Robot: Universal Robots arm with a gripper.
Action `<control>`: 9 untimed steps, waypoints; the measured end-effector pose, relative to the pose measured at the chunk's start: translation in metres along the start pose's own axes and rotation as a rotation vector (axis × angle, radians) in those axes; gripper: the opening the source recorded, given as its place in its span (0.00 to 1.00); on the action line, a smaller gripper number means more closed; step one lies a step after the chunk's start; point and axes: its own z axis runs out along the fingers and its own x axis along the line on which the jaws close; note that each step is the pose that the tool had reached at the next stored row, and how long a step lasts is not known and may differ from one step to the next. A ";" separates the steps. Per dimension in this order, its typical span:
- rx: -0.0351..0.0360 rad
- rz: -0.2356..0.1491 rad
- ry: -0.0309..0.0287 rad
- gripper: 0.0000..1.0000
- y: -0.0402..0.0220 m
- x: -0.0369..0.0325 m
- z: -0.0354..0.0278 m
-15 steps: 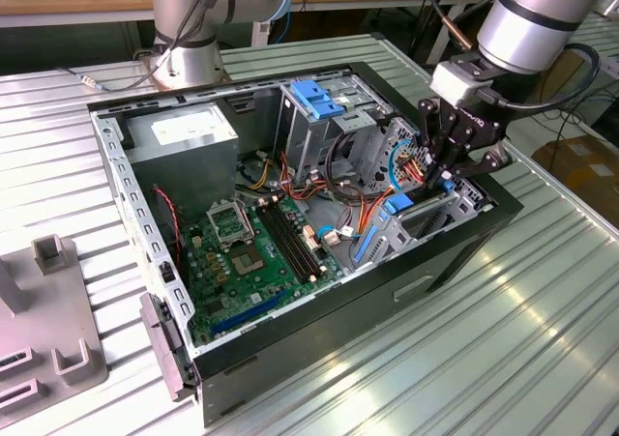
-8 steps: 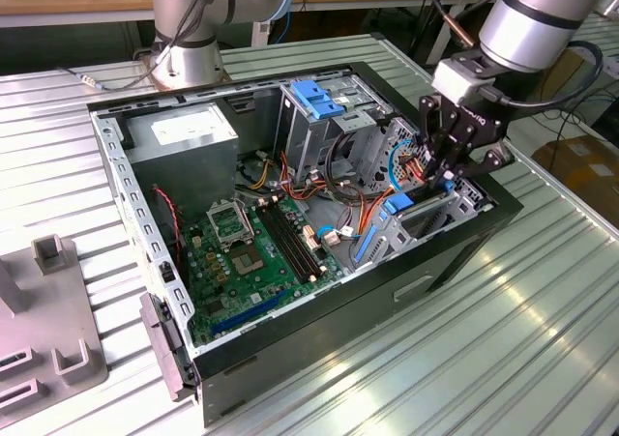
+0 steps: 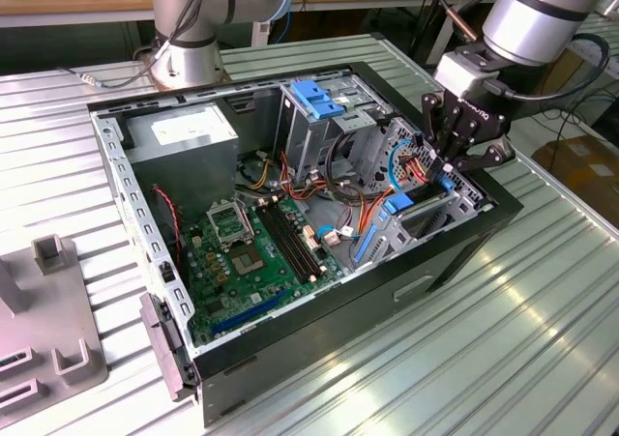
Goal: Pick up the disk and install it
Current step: 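Insert the first disk wire, then insert the second disk wire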
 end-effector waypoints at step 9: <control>0.0002 0.000 0.0000 0.10 0.0000 0.0000 0.0000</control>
